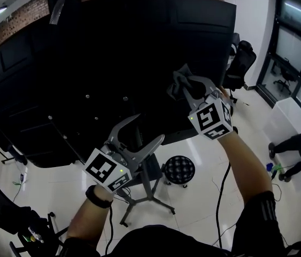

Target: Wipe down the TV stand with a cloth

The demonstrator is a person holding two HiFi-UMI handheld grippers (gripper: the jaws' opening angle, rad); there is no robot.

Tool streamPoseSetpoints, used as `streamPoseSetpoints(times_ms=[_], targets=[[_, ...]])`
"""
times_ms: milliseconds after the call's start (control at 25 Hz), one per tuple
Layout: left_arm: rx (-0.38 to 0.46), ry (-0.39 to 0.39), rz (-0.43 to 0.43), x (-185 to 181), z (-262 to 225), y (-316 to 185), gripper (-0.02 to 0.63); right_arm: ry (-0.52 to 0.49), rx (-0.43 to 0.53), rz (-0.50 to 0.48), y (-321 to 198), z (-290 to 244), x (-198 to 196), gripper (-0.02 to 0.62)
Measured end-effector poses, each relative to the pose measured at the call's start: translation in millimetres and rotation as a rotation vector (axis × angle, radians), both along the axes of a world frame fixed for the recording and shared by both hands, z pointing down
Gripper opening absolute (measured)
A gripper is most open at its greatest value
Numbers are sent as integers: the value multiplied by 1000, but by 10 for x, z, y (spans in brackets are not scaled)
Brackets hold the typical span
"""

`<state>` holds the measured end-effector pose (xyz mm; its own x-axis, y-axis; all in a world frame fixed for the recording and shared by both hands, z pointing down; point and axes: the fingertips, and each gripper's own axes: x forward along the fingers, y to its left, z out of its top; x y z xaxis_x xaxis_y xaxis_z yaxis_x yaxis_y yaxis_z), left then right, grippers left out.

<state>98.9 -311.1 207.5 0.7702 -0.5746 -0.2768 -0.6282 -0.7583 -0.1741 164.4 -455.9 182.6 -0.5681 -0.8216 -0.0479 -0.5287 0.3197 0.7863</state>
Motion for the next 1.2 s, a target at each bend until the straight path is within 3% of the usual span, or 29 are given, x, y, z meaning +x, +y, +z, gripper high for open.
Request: streamPoseSetpoints(times_ms=[280, 520, 680, 880, 1200], targets=[[-1, -8, 30, 174, -4, -25, 307, -47, -39, 73, -119, 5, 361, 15], [-5, -4, 17, 116, -11, -8, 307, -124, -50, 37, -26, -117, 388, 15], [-1, -6, -12, -14, -9, 29, 307, -116, -16, -77, 263, -157, 3, 15], [-12, -9, -64, -231, 54, 110, 307, -8, 26, -180, 515, 121, -602, 15], [-35, -25, -128, -506, 180, 201, 307, 42, -15, -265, 449, 486, -1129, 15]])
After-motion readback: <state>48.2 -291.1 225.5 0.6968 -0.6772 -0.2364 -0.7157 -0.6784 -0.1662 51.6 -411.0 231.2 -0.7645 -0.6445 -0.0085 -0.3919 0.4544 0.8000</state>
